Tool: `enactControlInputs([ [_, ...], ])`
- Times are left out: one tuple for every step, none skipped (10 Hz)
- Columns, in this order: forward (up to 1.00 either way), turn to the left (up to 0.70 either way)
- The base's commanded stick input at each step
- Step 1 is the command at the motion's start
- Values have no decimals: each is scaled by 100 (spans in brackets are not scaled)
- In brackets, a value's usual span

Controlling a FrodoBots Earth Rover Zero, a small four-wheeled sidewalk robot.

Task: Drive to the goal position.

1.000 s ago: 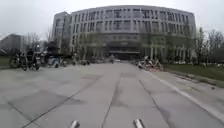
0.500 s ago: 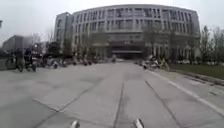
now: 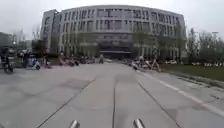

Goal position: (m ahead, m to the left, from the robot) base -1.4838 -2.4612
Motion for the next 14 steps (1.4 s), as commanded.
enactControlInputs([
  [100, -37],
  [100, -37],
  [100, -37],
  [100, -37],
  [100, 3],
  [100, 3],
  [100, 3],
  [100, 3],
  [100, 3],
  [100, 3],
  [100, 3],
  [100, 3],
  [100, 3],
  [100, 3],
])
